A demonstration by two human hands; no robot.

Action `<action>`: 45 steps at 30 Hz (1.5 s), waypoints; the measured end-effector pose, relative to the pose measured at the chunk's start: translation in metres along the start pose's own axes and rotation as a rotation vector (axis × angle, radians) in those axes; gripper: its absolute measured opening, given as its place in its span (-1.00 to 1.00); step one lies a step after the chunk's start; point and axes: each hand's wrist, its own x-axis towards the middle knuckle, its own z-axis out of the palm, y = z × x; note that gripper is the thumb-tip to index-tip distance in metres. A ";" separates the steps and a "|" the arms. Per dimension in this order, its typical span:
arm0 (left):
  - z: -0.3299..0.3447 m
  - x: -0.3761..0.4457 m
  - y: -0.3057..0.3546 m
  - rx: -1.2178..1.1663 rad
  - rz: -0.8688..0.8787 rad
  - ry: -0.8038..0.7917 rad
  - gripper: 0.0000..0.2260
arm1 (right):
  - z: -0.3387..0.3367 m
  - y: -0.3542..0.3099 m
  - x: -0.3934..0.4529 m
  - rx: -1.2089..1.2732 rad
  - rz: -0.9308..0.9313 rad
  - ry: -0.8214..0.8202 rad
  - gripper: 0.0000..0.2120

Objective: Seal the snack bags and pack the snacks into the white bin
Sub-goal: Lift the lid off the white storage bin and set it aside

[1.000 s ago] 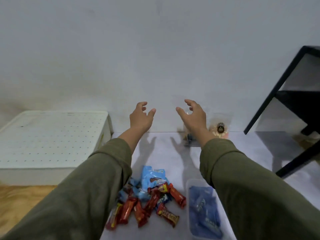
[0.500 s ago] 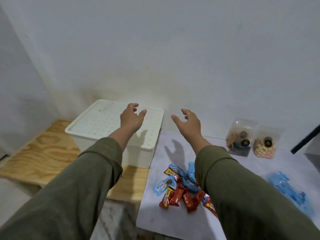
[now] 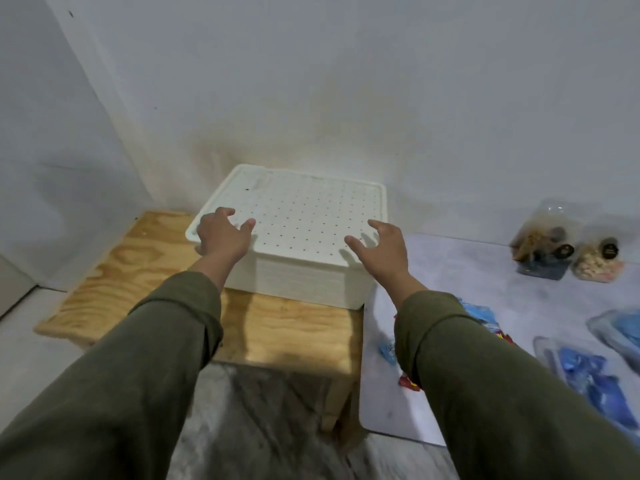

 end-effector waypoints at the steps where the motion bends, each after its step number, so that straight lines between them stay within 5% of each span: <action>1: -0.001 0.008 -0.009 0.030 -0.004 -0.020 -0.52 | 0.007 0.001 -0.002 -0.018 0.023 0.027 -0.36; 8: -0.008 0.043 -0.058 0.136 -0.020 -0.120 -0.27 | 0.040 -0.001 -0.013 -0.195 0.199 0.146 -0.28; 17: -0.004 0.066 -0.063 -0.001 -0.105 -0.168 0.00 | 0.048 0.000 -0.002 -0.099 0.389 0.151 0.01; 31: -0.003 0.071 -0.058 -0.150 -0.144 -0.079 -0.05 | 0.044 -0.003 0.011 0.009 0.480 0.223 -0.15; 45: -0.060 0.056 -0.065 -0.321 -0.193 0.099 -0.13 | 0.040 -0.059 -0.011 -0.018 0.317 0.226 -0.11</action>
